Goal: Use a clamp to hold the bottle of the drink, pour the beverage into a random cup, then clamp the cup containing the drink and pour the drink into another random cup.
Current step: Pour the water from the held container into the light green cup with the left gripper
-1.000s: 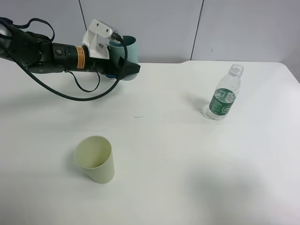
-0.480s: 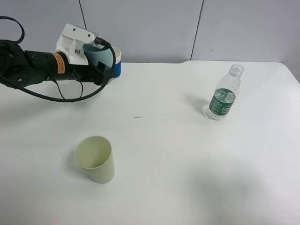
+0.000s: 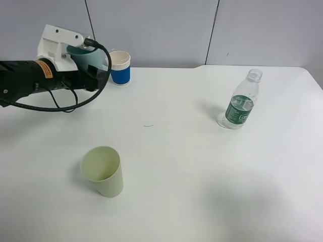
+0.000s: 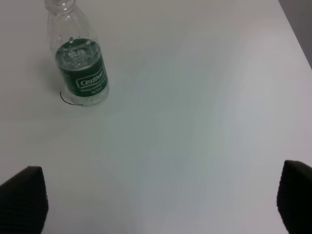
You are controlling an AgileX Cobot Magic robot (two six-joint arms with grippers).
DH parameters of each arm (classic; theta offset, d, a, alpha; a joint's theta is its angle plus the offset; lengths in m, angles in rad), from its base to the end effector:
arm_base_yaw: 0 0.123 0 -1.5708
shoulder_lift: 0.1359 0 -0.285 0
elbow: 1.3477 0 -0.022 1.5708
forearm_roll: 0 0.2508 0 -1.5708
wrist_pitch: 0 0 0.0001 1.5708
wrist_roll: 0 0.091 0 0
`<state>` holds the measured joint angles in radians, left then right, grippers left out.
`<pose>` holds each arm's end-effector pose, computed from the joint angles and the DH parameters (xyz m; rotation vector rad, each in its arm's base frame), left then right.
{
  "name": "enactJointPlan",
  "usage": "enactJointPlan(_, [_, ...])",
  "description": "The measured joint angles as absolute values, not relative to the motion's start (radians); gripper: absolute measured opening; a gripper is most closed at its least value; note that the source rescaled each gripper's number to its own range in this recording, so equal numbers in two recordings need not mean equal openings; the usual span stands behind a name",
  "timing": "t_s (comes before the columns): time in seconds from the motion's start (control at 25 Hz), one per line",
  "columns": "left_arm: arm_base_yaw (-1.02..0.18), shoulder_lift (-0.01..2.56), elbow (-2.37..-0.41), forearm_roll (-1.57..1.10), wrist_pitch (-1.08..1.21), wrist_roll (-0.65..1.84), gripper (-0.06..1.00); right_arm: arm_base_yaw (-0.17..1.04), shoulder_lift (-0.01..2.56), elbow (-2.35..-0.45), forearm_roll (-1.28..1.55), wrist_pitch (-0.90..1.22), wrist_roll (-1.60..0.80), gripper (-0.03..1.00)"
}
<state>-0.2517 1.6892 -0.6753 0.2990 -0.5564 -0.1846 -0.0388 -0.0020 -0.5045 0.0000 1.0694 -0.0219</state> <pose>0.3093 -0.0941 0.1772 0.4174 1.9212 -0.2714 -0.0060 0.0002 0.2778 0.0173 2.0466 -0.0379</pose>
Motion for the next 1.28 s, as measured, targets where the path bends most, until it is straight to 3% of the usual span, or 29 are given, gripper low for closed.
enactJointPlan(0.28, [-0.257,1.659,-0.546,0.257,-0.655,-0.08,0.02,-0.039,-0.002,-0.504,0.0,1.069,-0.022,0.94])
enactJointPlan(0.64, [-0.257,1.61,-0.37,0.481,-0.943,-0.028,0.02,-0.039,-0.002,-0.504,0.0,1.069,-0.022,0.94])
enactJointPlan(1.28, [-0.26,1.515,-0.262,0.592,-0.969,0.158,0.02,-0.039,-0.002,-0.504,0.0,1.069,-0.022,0.94])
